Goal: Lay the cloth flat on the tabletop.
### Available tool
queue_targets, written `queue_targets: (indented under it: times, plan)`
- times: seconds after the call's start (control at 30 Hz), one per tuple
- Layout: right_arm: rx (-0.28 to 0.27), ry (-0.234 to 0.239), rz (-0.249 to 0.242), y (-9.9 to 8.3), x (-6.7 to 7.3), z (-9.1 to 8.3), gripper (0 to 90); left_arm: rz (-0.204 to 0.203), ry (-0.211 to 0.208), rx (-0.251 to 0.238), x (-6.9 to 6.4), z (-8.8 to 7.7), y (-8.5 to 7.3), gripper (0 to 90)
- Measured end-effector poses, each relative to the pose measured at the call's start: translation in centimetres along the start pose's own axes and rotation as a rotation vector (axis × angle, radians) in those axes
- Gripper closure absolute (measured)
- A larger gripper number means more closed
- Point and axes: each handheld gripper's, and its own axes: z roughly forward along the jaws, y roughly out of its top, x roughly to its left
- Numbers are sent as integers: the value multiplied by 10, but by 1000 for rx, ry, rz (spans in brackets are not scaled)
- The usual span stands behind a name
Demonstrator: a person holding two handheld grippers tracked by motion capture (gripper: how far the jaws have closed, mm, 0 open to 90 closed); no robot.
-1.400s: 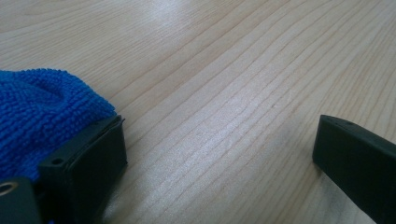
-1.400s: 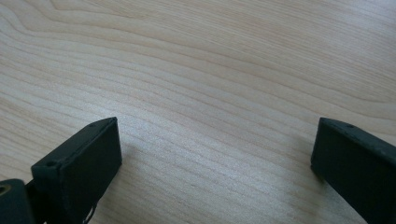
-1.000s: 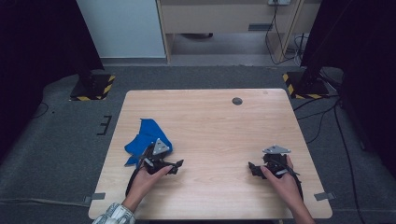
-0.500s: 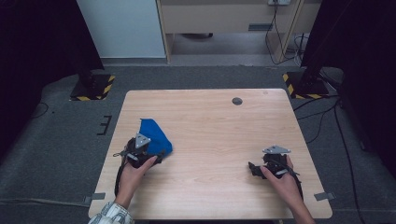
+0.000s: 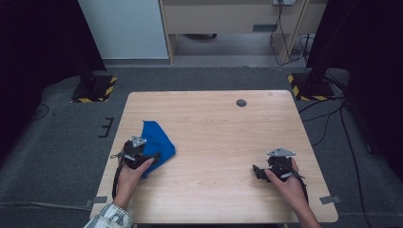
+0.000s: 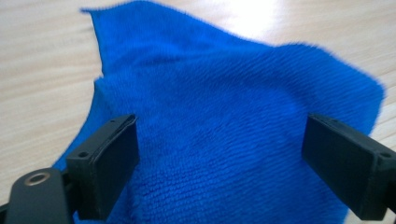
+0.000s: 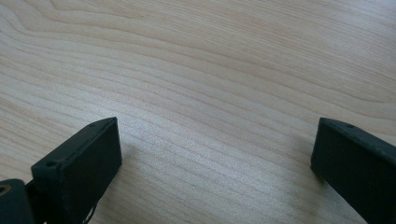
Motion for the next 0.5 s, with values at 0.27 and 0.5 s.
queue_targets:
  times: [0.27, 0.5]
  plan:
    - [0, 0, -2, 0, 0, 0, 20, -12, -11, 28, 3, 7, -4, 122]
    - [0, 0, -1, 0, 0, 0, 20, -9, -20, 17, 4, 5, -6, 258]
